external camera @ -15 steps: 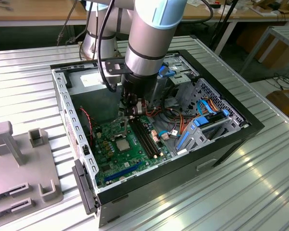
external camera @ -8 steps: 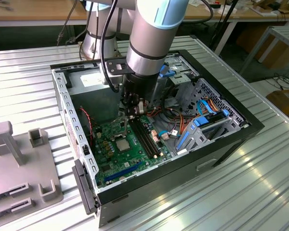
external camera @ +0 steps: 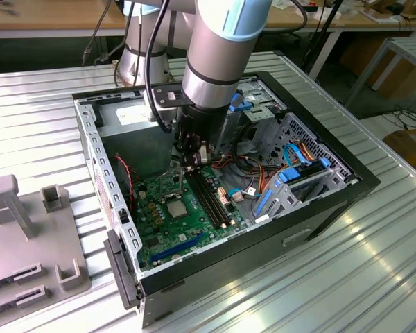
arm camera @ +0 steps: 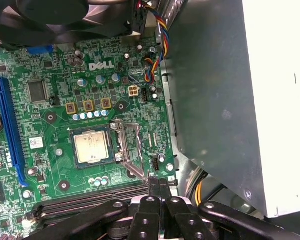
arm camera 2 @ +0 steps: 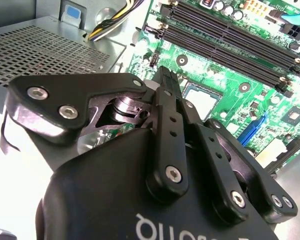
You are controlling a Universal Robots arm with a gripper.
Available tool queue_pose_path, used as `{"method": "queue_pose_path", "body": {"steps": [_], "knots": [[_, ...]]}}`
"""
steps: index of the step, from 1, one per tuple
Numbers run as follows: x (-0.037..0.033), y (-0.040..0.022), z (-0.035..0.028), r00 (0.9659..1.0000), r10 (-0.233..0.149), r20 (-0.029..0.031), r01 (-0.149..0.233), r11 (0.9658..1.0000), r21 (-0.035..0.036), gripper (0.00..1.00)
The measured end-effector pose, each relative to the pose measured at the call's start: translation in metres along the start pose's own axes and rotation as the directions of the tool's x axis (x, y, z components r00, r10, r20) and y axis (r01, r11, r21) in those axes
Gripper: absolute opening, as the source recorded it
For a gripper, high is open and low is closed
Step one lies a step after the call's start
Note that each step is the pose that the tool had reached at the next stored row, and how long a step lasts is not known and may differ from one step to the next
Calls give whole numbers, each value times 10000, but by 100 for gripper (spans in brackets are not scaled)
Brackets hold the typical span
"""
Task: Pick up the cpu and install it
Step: 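Place the cpu into insertion slot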
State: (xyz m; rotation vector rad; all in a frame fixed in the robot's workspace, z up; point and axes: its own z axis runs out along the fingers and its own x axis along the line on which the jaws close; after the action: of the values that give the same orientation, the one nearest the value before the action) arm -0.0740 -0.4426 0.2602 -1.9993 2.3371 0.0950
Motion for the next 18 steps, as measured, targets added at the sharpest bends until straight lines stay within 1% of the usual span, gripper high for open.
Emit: {"method": "queue_pose_path", "body": {"steps": [8,14,18], "knots": [[0,0,-7,10000,-1,-2,1,10000,-3,11],[0,0,-7,9999,-110,-8,110,9999,-38,11],[0,0,-9,9999,-116,-6,116,9999,-39,11]]}}
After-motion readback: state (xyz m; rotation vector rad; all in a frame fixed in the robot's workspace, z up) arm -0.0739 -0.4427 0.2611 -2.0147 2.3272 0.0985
